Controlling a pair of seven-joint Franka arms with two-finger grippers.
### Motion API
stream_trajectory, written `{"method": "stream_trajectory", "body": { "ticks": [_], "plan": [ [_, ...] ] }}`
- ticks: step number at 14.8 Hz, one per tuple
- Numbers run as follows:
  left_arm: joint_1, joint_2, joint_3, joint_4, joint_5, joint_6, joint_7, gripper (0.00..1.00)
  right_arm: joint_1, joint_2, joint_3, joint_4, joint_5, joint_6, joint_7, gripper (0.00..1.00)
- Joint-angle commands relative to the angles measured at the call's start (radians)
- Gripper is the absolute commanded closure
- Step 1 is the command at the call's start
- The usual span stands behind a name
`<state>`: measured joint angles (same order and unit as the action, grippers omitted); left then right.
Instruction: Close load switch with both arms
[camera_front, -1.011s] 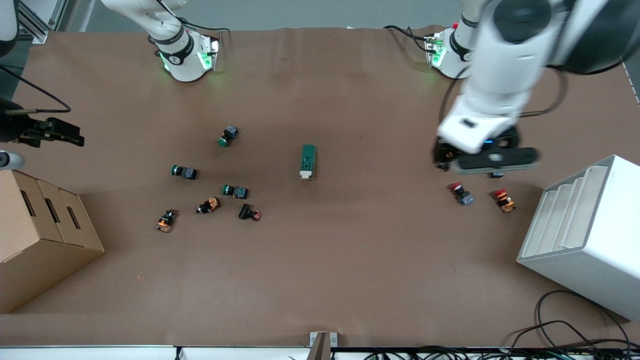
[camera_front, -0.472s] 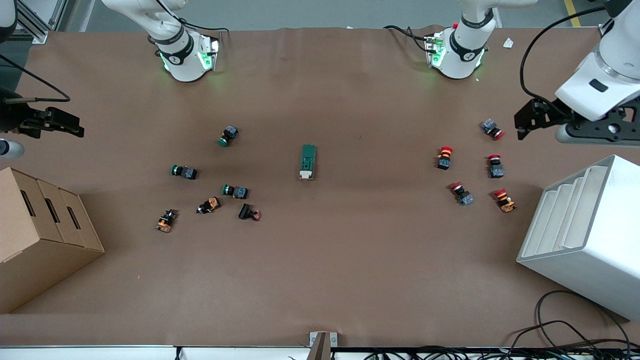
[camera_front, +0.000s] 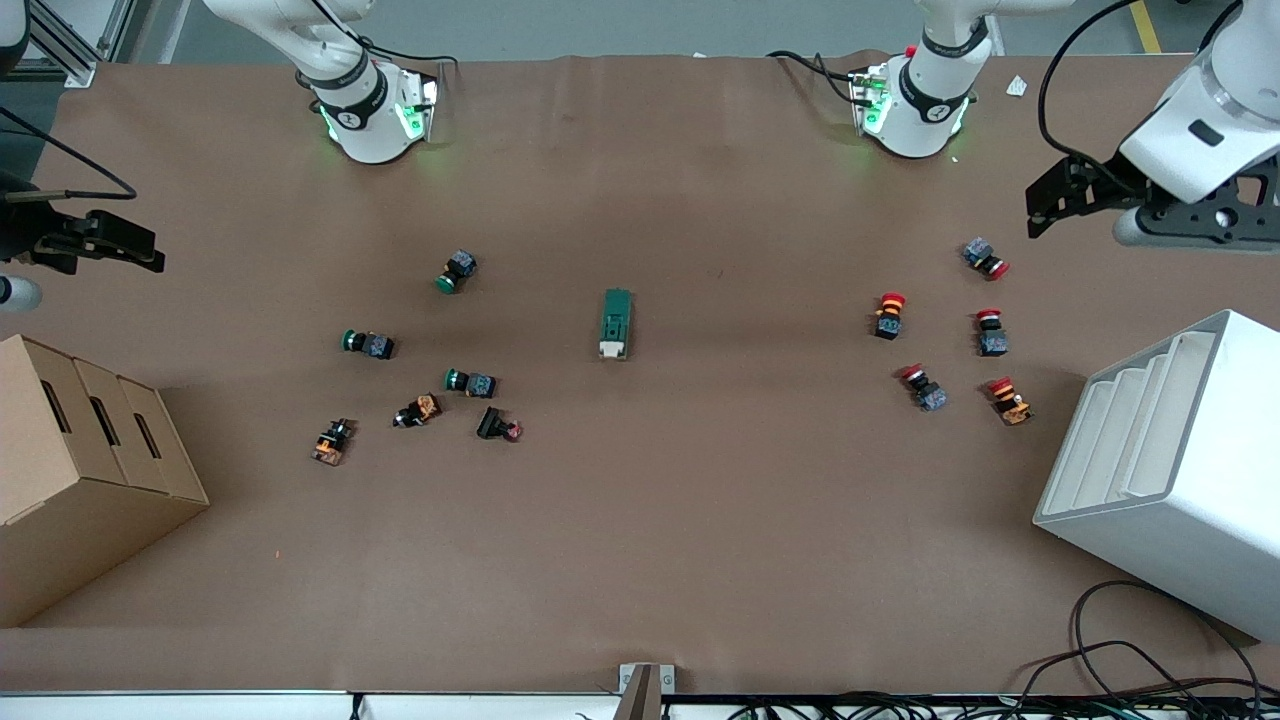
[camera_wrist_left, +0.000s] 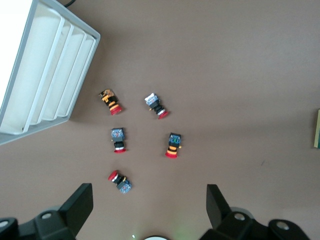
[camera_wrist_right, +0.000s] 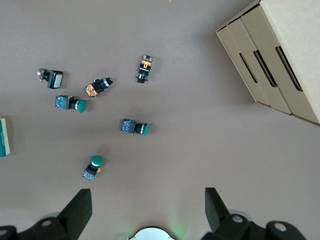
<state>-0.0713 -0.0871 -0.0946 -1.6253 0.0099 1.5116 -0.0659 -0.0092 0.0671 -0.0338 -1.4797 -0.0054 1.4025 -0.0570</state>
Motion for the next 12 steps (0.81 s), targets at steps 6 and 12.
{"method": "stream_trajectory", "body": {
  "ticks": [6,12],
  "plan": [
    [0.005,-0.031,0.027,-0.027,-0.004,0.035,0.009,0.0,-0.058,-0.038,0.075,-0.04,-0.022,0.015,0.003,0.0],
    [0.001,-0.014,0.024,-0.011,-0.008,0.033,0.011,0.0,-0.029,-0.038,0.061,-0.04,-0.024,0.015,0.008,0.0]
  ]
}}
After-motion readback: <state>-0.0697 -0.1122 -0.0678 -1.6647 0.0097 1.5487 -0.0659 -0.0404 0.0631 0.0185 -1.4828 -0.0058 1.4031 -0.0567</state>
